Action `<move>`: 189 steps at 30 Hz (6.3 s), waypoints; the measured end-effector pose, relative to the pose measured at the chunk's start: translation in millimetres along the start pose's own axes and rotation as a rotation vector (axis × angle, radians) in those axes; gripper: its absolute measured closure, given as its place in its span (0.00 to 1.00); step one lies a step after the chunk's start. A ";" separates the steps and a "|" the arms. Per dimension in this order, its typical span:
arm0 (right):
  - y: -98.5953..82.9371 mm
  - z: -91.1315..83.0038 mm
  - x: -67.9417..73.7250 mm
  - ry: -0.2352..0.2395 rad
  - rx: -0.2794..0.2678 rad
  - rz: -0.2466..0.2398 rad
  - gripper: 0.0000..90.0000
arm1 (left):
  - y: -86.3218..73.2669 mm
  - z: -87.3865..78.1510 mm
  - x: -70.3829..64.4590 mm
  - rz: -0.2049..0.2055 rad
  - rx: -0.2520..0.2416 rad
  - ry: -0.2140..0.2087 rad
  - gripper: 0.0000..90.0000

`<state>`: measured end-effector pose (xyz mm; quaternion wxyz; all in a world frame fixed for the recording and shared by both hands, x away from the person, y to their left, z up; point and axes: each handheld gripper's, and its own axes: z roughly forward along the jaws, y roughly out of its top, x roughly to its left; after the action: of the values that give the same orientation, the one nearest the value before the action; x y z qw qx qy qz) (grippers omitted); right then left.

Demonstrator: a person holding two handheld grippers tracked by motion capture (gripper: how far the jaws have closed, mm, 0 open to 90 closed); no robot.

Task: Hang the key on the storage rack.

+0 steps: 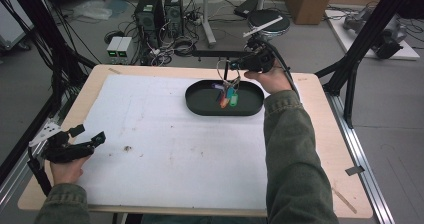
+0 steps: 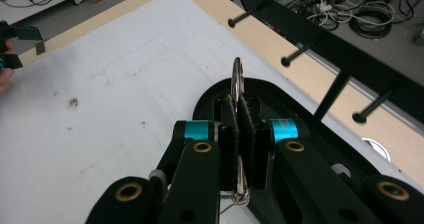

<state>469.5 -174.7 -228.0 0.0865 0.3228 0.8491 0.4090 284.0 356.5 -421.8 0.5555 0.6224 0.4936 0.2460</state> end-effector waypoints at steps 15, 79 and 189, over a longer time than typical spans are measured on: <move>22.9 21.5 -18.7 0.010 -0.041 0.022 0.97 | -0.4 1.4 1.3 0.008 0.008 -0.005 0.02; 13.4 23.3 -1.9 -0.248 0.107 0.072 0.00 | 0.2 2.8 4.2 -0.014 0.002 -0.002 0.02; -263.5 -40.2 39.4 -0.476 -0.181 0.296 0.01 | 0.0 3.9 0.5 -0.016 0.013 -0.009 0.02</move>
<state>296.5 -296.4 -395.0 0.2509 0.5212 0.7087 0.4039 287.5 355.3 -423.0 0.5556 0.6233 0.4974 0.2354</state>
